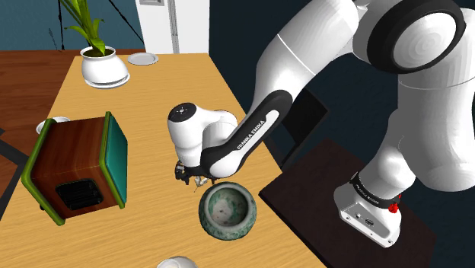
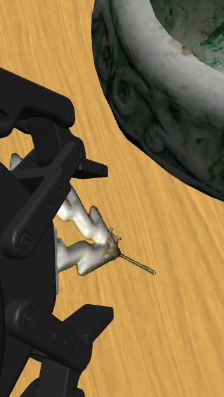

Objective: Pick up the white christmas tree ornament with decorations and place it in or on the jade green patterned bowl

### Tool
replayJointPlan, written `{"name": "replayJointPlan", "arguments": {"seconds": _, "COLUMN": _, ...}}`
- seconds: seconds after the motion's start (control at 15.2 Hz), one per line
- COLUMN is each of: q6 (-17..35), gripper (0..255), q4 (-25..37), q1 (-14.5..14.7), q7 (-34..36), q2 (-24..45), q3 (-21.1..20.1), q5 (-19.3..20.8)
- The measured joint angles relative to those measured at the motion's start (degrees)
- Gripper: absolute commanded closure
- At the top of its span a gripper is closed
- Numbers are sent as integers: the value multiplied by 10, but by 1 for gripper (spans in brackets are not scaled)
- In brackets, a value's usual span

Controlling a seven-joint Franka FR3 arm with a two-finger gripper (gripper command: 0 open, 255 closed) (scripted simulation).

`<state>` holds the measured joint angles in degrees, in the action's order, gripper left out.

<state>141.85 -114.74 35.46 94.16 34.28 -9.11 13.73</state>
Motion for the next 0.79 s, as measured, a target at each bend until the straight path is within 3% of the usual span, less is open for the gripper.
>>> {"name": "replayJointPlan", "arguments": {"seconds": 0.33, "q6": 1, "gripper": 0, "q4": 0, "q1": 0, "q7": 0, "q2": 1, "q3": 0, "q5": 0}}
{"name": "replayJointPlan", "arguments": {"seconds": 0.4, "q6": 1, "gripper": 255, "q4": 0, "q1": 0, "q7": 0, "q2": 1, "q3": 0, "q5": 0}}
{"name": "replayJointPlan", "arguments": {"seconds": 0.79, "q6": 1, "gripper": 255, "q4": 0, "q1": 0, "q7": 0, "q2": 1, "q3": 0, "q5": 0}}
